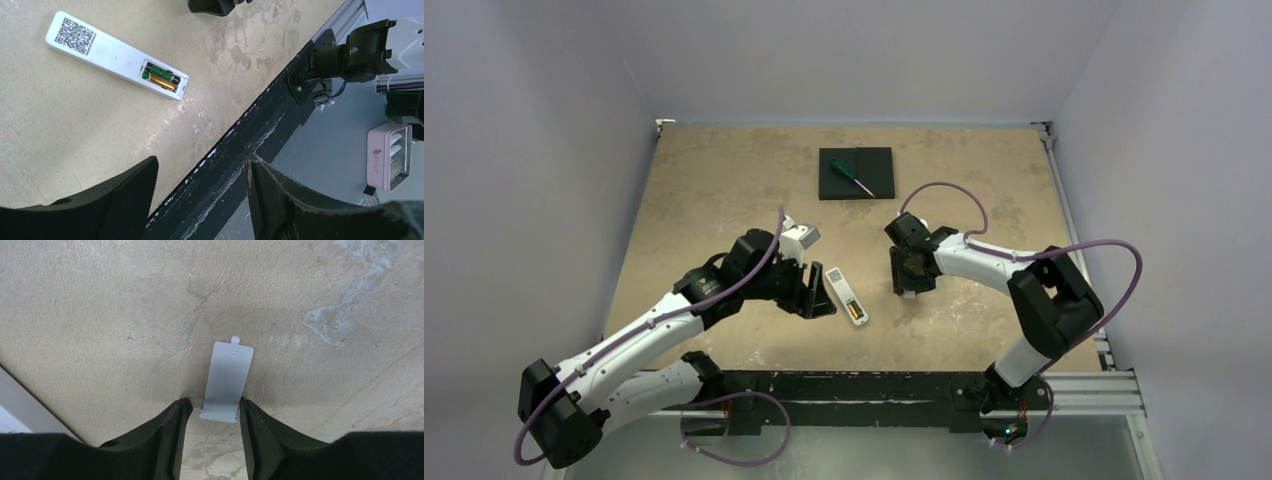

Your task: Load the batteries into the remote control

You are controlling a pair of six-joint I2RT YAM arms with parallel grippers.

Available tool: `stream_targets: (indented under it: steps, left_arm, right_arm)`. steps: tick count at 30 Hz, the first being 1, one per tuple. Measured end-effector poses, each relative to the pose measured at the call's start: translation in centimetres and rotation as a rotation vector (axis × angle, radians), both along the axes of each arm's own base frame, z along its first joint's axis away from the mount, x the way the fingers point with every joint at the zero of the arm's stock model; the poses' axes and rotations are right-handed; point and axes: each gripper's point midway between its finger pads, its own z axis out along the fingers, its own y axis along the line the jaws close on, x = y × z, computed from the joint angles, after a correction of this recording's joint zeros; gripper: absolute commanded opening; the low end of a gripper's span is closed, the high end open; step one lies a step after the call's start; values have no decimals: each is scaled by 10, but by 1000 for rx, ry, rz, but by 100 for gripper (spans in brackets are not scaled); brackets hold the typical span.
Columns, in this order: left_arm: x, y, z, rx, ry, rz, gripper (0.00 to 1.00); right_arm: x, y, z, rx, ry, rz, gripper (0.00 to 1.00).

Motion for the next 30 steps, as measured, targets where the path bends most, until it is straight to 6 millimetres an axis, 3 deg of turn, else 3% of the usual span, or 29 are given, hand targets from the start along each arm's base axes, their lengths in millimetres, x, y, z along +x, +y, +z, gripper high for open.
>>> stream_targets:
  steps: [13, 21, 30]
  left_arm:
    - [0, 0, -2, 5, 5, 0, 64]
    - [0, 0, -3, 8, 9, 0, 64]
    - [0, 0, -4, 9, 10, 0, 64]
  right_arm:
    - [3, -1, -1, -8, -12, -27, 40]
    - [4, -1, -1, -9, -17, -29, 27]
    - [4, -2, 1, -11, -22, -30, 24]
